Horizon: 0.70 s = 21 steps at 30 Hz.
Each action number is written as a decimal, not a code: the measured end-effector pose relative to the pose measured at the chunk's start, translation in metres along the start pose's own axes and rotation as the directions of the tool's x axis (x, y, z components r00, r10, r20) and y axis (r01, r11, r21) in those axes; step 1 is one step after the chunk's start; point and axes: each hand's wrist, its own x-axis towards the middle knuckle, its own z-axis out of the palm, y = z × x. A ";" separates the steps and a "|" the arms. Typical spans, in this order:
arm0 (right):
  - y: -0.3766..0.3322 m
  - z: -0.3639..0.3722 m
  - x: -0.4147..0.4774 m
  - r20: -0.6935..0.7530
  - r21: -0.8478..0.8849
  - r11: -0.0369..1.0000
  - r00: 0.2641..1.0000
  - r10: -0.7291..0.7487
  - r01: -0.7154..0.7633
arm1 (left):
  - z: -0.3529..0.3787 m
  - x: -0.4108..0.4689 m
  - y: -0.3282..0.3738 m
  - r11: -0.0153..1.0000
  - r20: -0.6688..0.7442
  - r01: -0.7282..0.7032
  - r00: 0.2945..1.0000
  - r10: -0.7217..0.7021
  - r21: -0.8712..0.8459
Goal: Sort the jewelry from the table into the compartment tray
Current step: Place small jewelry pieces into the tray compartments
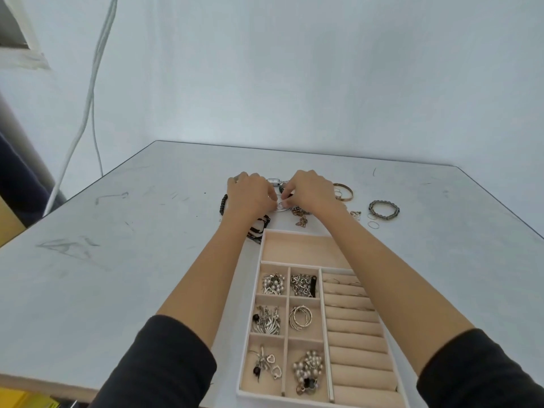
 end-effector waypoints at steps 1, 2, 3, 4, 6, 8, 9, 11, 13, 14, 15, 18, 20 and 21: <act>-0.001 0.000 0.000 -0.002 -0.007 1.000 1.000 -0.002 0.002 | -0.001 0.001 0.001 1.000 0.004 -0.012 1.000 0.012 0.010; -0.002 0.000 0.000 -0.002 -0.013 1.000 1.000 -0.004 0.004 | -0.001 0.002 0.002 1.000 0.009 -0.026 1.000 0.025 0.018; -0.003 0.000 0.000 -0.001 -0.022 1.000 1.000 -0.006 0.006 | -0.002 0.004 0.002 0.999 0.015 -0.037 0.999 0.036 0.023; -0.003 0.000 0.001 0.001 -0.030 1.000 1.000 -0.007 0.007 | -0.002 0.005 0.003 0.999 0.021 -0.044 0.999 0.043 0.026; -0.004 -0.001 0.001 0.007 -0.042 0.999 1.000 -0.004 0.004 | -0.004 0.007 0.004 0.998 0.035 -0.052 0.998 0.051 0.033; -0.005 -0.001 0.001 0.010 -0.050 0.999 1.000 0.000 0.001 | -0.006 0.008 0.006 0.997 0.056 -0.061 0.997 0.058 0.052; -0.005 -0.001 0.001 0.011 -0.055 0.998 1.000 -0.002 0.002 | -0.007 0.009 0.007 0.996 0.066 -0.064 0.996 0.060 0.059; -0.006 0.000 0.002 0.017 -0.065 0.998 1.000 -0.004 0.005 | -0.006 0.011 0.007 0.997 0.091 -0.057 0.994 0.052 0.050; -0.006 0.001 0.002 0.029 -0.071 0.997 1.000 -0.003 0.005 | -0.006 0.013 0.005 0.999 0.120 -0.039 0.992 0.036 0.024; -0.006 0.001 0.003 0.033 -0.074 0.997 0.999 -0.003 0.005 | -0.006 0.013 0.005 0.999 0.137 -0.035 0.990 0.033 0.014; -0.007 0.001 0.003 0.035 -0.078 0.997 0.999 -0.002 0.005 | -0.007 0.014 0.004 0.999 0.153 -0.039 0.988 0.037 0.010; -0.005 -0.001 0.003 0.056 -0.070 0.998 0.998 0.003 0.001 | -0.005 0.015 0.002 0.998 0.166 -0.069 0.984 0.066 0.011; -0.003 -0.003 0.004 0.078 -0.031 0.999 0.997 0.009 -0.006 | -0.005 0.015 0.001 0.997 0.146 -0.083 0.986 0.081 0.007; -0.002 -0.005 0.004 0.084 -0.017 1.000 0.996 0.011 -0.010 | -0.004 0.015 0.000 0.996 0.138 -0.089 0.987 0.087 0.005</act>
